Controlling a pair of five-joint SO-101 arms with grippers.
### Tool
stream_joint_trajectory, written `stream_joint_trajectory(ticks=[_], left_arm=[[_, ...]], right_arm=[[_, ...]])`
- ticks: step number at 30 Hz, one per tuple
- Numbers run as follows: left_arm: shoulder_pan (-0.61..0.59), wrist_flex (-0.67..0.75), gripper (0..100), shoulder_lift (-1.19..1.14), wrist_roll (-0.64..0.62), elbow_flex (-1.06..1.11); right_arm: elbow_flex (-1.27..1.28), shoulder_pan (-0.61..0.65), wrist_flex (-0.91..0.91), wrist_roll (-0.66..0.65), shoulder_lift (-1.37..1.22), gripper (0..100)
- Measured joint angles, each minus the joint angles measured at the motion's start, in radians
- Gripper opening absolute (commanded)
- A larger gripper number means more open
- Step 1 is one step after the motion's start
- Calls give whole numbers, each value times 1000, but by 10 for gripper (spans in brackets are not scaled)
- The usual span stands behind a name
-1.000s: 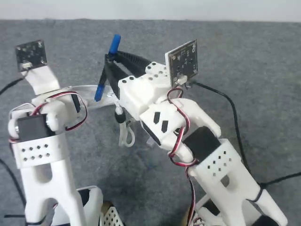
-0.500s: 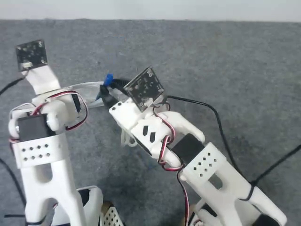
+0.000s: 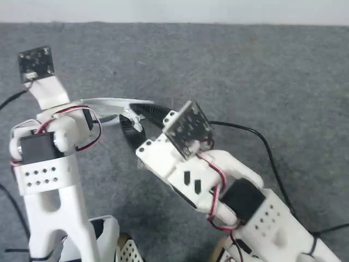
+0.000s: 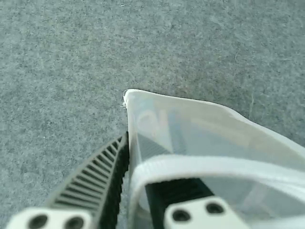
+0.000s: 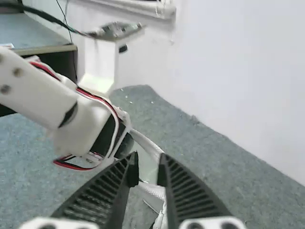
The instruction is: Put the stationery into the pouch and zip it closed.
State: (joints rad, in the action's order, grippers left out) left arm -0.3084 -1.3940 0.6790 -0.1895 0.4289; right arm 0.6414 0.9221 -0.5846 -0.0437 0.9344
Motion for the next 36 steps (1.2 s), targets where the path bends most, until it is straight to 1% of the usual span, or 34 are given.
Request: stream_joint_trajectory(ticks=[8, 16, 20, 25, 30, 33, 36], left_arm=[[0, 0, 12, 0, 0, 0], [-5, 28, 12, 2, 0, 26], [-5, 31, 12, 2, 0, 26], [-5, 31, 12, 2, 0, 26], [-5, 31, 12, 2, 0, 26], [-5, 31, 12, 2, 0, 26], [-5, 31, 12, 2, 0, 26]], right_arm=[[0, -2, 0, 0, 17, 6], [0, -87, -91, 0, 17, 8], [0, -114, -169, 75, 17, 9], [0, -143, -287, 124, 17, 10], [0, -180, -394, 229, 17, 10], [0, -193, -431, 247, 17, 13], [0, -215, -445, 253, 9, 78]])
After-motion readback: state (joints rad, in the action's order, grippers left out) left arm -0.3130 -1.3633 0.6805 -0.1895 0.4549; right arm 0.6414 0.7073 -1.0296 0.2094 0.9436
